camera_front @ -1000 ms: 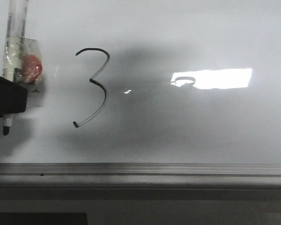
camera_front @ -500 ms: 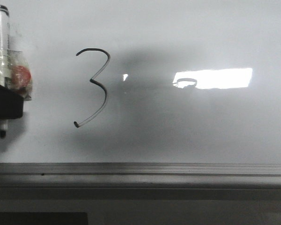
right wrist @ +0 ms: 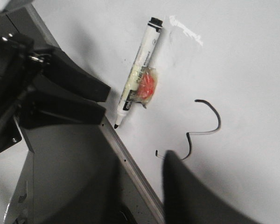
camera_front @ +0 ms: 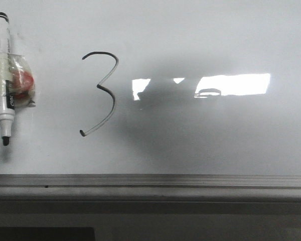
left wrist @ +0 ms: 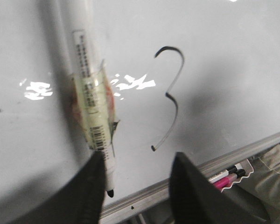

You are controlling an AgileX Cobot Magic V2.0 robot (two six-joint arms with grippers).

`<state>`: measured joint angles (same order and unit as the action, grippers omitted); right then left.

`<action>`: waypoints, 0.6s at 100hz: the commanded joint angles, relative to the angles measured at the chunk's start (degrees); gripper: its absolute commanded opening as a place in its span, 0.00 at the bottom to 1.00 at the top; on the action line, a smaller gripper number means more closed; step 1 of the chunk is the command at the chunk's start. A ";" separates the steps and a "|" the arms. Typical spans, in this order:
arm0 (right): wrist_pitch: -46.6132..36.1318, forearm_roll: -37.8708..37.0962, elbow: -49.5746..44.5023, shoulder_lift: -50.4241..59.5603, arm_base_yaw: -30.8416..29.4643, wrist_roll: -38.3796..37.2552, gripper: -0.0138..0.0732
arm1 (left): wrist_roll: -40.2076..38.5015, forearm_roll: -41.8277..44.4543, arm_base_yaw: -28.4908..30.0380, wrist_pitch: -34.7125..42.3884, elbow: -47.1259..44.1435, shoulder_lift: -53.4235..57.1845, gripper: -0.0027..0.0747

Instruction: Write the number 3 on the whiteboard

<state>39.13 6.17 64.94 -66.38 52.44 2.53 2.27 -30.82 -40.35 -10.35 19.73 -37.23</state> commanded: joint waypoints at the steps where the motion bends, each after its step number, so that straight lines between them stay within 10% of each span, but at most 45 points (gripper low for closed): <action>1: -5.83 -0.58 -1.70 4.72 -0.35 0.01 0.10 | -0.07 4.95 0.16 1.41 1.48 4.45 0.01; 39: -39.13 -2.72 -39.38 35.64 -0.35 0.12 0.10 | 5.53 19.22 0.16 1.18 -0.06 26.35 0.01; 60: -40.28 -2.72 -50.50 49.46 -0.35 0.12 0.10 | 6.04 19.22 0.16 -1.77 -0.32 32.22 0.01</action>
<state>4.77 4.15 15.48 -20.53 52.44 2.53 8.08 -11.34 -40.35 -15.20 17.91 -5.38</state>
